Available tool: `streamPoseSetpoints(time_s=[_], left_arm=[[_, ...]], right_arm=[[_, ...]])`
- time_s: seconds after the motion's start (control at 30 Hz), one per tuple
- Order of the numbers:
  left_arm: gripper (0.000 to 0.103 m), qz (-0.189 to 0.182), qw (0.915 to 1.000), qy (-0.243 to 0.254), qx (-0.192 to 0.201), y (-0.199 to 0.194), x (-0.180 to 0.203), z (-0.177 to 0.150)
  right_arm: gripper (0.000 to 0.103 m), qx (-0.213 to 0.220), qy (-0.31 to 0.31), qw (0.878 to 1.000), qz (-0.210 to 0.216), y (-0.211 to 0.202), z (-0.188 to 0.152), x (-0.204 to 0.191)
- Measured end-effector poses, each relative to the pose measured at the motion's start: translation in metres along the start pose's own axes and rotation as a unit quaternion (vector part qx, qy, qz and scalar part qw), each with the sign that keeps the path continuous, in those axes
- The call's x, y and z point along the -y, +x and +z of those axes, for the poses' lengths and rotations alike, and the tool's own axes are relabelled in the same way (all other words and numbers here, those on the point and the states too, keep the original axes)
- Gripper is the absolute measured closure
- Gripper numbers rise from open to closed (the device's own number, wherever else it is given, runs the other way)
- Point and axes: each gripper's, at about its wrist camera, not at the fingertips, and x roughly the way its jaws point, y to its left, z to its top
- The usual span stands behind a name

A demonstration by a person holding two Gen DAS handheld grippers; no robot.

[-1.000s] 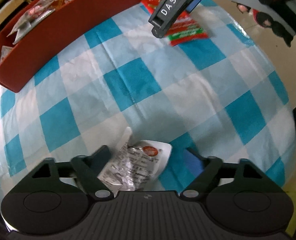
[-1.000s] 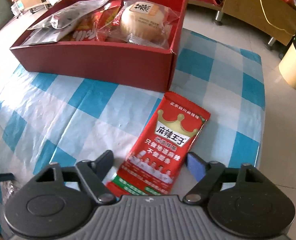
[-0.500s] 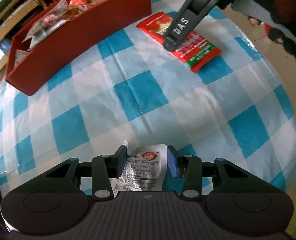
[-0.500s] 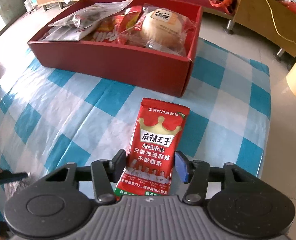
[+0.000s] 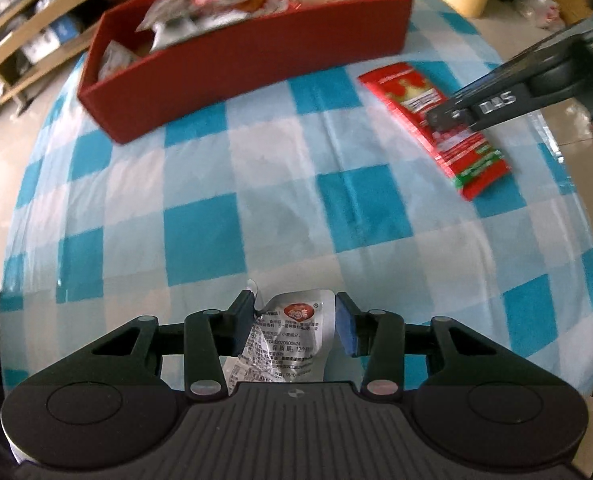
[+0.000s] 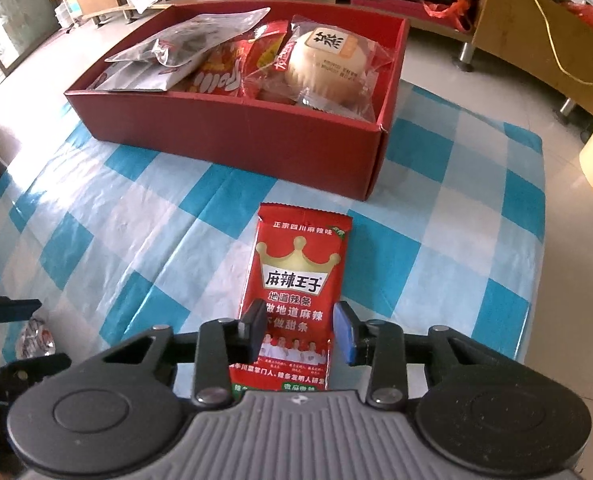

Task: Organize snacks

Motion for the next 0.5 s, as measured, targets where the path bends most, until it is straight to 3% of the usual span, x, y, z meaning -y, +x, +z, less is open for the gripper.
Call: streamPoseSetpoints(time_s=[0.07, 0.13, 0.17, 0.2, 0.37, 0.43, 0.47, 0.5], left_arm=[[0.024, -0.002, 0.9998, -0.012, -0.013, 0.004, -0.003, -0.002], [0.015, 0.004, 0.9997, -0.021, -0.015, 0.007, -0.007, -0.003], [0.013, 0.008, 0.9996, -0.023, -0.016, 0.008, -0.007, -0.004], [0.013, 0.014, 0.9994, -0.025, -0.019, 0.009, -0.008, -0.006], [0.013, 0.037, 0.9992, -0.015, -0.011, 0.01, 0.002, -0.014], [0.019, 0.038, 0.9992, -0.014, -0.005, 0.008, 0.005, -0.017], [0.021, 0.035, 0.9993, -0.015, -0.004, 0.007, 0.006, -0.017], [0.025, 0.03, 0.9994, -0.016, -0.003, 0.007, 0.006, -0.018]], right_arm=[[0.055, -0.005, 0.002, 1.0, -0.001, 0.002, 0.0, 0.0], [0.041, -0.009, 0.003, 1.0, -0.003, 0.004, 0.001, 0.001], [0.027, -0.017, 0.003, 1.0, 0.003, 0.006, 0.001, 0.001], [0.023, -0.028, 0.004, 1.0, 0.011, 0.01, 0.0, 0.002], [0.02, -0.029, -0.033, 0.999, -0.01, 0.017, -0.008, -0.012], [0.019, -0.03, -0.024, 0.999, -0.006, 0.016, -0.008, -0.01], [0.014, -0.029, -0.022, 0.999, -0.003, 0.016, -0.008, -0.009], [0.002, -0.028, -0.02, 0.999, 0.004, 0.018, -0.009, -0.008]])
